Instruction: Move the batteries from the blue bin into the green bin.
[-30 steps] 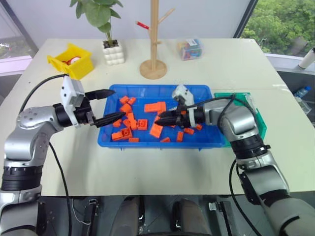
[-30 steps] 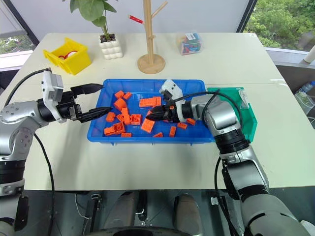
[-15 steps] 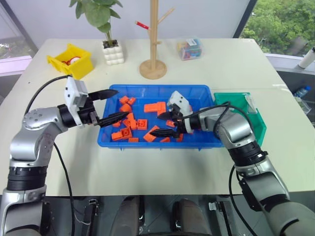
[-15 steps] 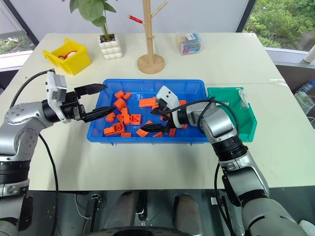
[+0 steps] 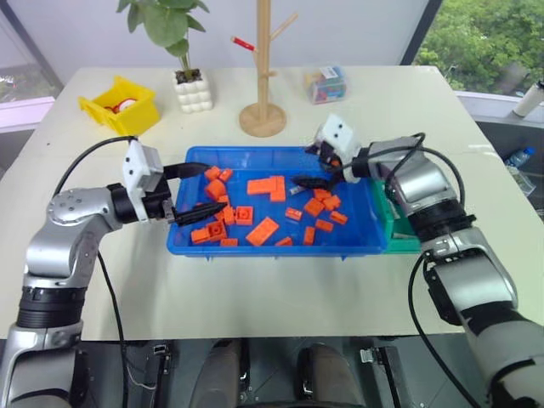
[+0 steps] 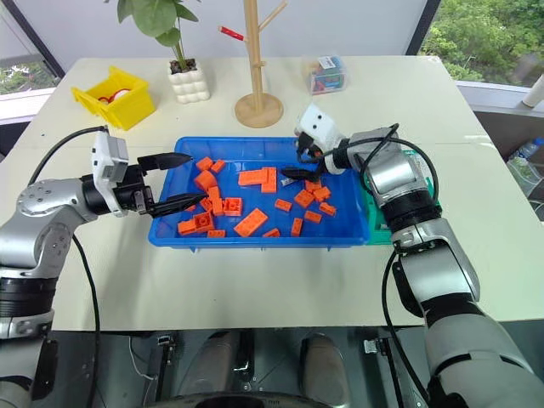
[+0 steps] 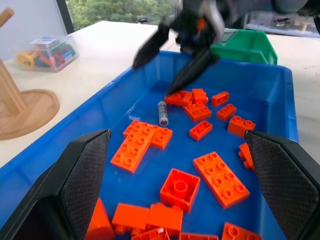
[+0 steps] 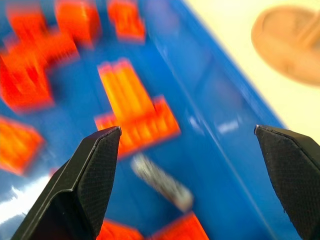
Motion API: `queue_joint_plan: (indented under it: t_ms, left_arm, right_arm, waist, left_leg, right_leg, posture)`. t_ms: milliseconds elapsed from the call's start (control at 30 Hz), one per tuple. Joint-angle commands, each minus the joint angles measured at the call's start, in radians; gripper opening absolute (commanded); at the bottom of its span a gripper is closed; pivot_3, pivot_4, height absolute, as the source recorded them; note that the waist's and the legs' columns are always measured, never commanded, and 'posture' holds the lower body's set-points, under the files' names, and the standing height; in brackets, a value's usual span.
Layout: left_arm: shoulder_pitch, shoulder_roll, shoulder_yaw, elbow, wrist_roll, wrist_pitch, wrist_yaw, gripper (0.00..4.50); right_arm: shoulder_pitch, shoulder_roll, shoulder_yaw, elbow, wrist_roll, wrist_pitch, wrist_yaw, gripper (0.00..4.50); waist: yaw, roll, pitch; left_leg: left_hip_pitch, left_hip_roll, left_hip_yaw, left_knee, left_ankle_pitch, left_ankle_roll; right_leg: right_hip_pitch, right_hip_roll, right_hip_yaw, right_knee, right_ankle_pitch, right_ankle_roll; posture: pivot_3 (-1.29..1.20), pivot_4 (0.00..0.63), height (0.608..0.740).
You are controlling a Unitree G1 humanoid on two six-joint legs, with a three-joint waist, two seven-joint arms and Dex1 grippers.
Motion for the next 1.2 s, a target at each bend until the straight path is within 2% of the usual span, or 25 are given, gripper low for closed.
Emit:
queue_joint_plan:
  t_ms: [33,233,367,533,633,767,800,833,867,900,1200]
  left_arm:
    - [-0.013,-0.001,0.002,-0.021,-0.005,-0.014,-0.001,4.5]
    - [-0.009,0.0,0.005,-0.029,-0.012,-0.007,0.004,4.5]
    - [-0.009,0.002,0.004,-0.033,-0.016,0.003,0.004,4.5]
    - [-0.006,0.016,0.003,-0.034,-0.017,0.015,-0.009,4.5]
    - [-0.009,0.02,0.01,-0.036,-0.021,0.016,-0.008,4.5]
    - [-0.003,0.019,0.013,-0.042,-0.022,0.016,-0.002,4.5]
    - [-0.002,0.018,0.013,-0.044,-0.023,0.015,0.0,4.5]
    - [0.0,0.018,0.014,-0.045,-0.023,0.015,0.001,4.5]
    - [0.001,0.018,0.015,-0.047,-0.025,0.016,0.003,4.5]
    - [0.002,0.018,0.015,-0.049,-0.026,0.016,0.005,4.5]
    - [-0.022,0.008,0.021,-0.032,-0.051,0.027,-0.001,4.5]
  right_arm:
    - [-0.062,-0.01,0.028,0.101,-0.076,-0.206,0.043,4.39]
    - [-0.13,0.025,0.043,0.255,-0.148,-0.372,0.065,4.39]
    - [-0.17,0.073,0.046,0.374,-0.179,-0.428,0.071,4.39]
    - [-0.208,0.102,0.053,0.483,-0.217,-0.461,0.146,4.39]
    - [-0.224,0.106,0.055,0.525,-0.238,-0.478,0.17,3.59]
    - [-0.239,0.115,0.053,0.559,-0.265,-0.492,0.168,1.67]
    - [-0.24,0.119,0.05,0.563,-0.267,-0.492,0.17,1.02]
    - [-0.242,0.121,0.05,0.566,-0.27,-0.494,0.172,0.79]
    - [-0.242,0.123,0.049,0.567,-0.272,-0.496,0.177,0.29]
    - [-0.241,0.125,0.047,0.569,-0.273,-0.495,0.184,0.05]
    - [-0.296,0.112,-0.022,0.532,-0.244,-0.49,0.096,0.05]
  waist:
    - [-0.001,0.0,0.0]
    - [-0.001,0.0,0.0]
    - [-0.001,0.0,0.0]
    - [0.002,0.0,0.0]
    - [0.001,0.0,0.0]
    - [-0.001,0.0,0.0]
    - [-0.001,0.0,0.0]
    - [-0.001,0.0,0.0]
    - [-0.001,0.0,0.0]
    - [-0.002,0.0,0.0]
    - [-0.001,0.001,0.001]
  left_leg:
    - [0.0,0.0,0.0,0.0,0.0,0.0]
    - [0.0,0.0,0.0,0.0,0.0,0.0]
    - [0.0,0.001,0.0,0.0,0.0,0.0]
    - [0.0,0.0,0.0,0.001,0.0,0.0]
    - [0.0,0.0,0.0,0.001,0.0,0.0]
    - [0.0,0.0,0.0,0.0,0.0,0.0]
    - [0.0,0.0,0.0,0.0,0.0,-0.001]
    - [0.0,0.0,0.0,0.0,0.0,-0.001]
    - [0.0,0.0,0.0,0.0,0.0,-0.001]
    - [0.0,0.0,0.0,0.0,0.0,-0.001]
    - [0.0,0.0,0.0,0.0,0.0,-0.001]
  right_leg:
    - [0.0,0.0,0.0,0.0,0.0,0.0]
    - [0.0,0.0,0.0,0.0,0.0,0.0]
    - [0.0,0.0,0.0,0.0,0.0,0.0]
    - [0.001,0.0,0.0,0.0,0.0,0.0]
    - [0.001,0.0,0.0,0.0,0.0,0.0]
    - [0.001,0.0,0.0,0.0,0.0,0.0]
    - [0.001,0.0,0.0,0.0,0.0,0.0]
    - [0.001,0.0,0.0,0.0,0.0,0.0]
    - [0.001,0.001,0.0,0.0,0.0,0.0]
    - [0.001,0.001,0.0,0.0,0.0,0.0]
    - [0.001,0.0,0.0,0.0,0.0,0.0]
  posture:
    - [0.0,0.15,0.739]
    - [0.0,0.15,0.739]
    - [0.0,0.15,0.739]
    - [0.0,0.15,0.739]
    - [0.0,0.15,0.739]
    - [0.0,0.15,0.739]
    - [0.0,0.15,0.739]
    - [0.0,0.15,0.739]
    - [0.0,0.15,0.739]
    - [0.0,0.15,0.739]
    - [0.0,0.15,0.739]
